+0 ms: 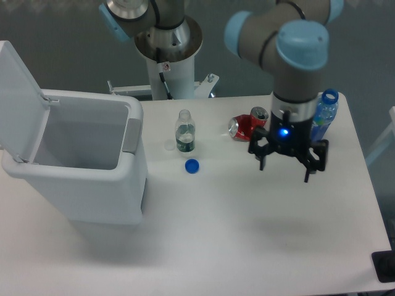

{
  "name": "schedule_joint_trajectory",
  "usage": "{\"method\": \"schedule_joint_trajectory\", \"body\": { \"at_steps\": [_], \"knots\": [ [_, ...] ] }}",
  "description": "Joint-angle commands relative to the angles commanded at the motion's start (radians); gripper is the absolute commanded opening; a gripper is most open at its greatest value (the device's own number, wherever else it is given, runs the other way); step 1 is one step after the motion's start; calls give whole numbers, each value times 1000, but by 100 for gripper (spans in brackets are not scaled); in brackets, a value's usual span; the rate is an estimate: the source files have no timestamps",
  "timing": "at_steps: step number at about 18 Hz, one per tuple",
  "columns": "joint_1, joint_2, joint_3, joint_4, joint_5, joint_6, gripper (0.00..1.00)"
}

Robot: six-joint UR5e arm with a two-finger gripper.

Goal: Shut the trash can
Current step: 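Lower the blue-labelled water bottle onto the table and release it, then raise the gripper and move it over toward the trash can lid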

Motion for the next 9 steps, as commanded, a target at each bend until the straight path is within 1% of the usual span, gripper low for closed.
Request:
{"method": "schedule_joint_trajectory", "body": {
  "at_steps": [1,2,5,6,7,9],
  "knots": [
    [-12,34,-24,2,0,-12,66],
    [-23,69,-41,3,-3,-28,57],
    [-45,129,-45,3,-57,-164,24],
    [-52,146,-45,3,-66,-211,15],
    [-66,164,-45,3,-74,-253,9],
    [-110,197,-43,3,-94,-340,5]
  ]
}}
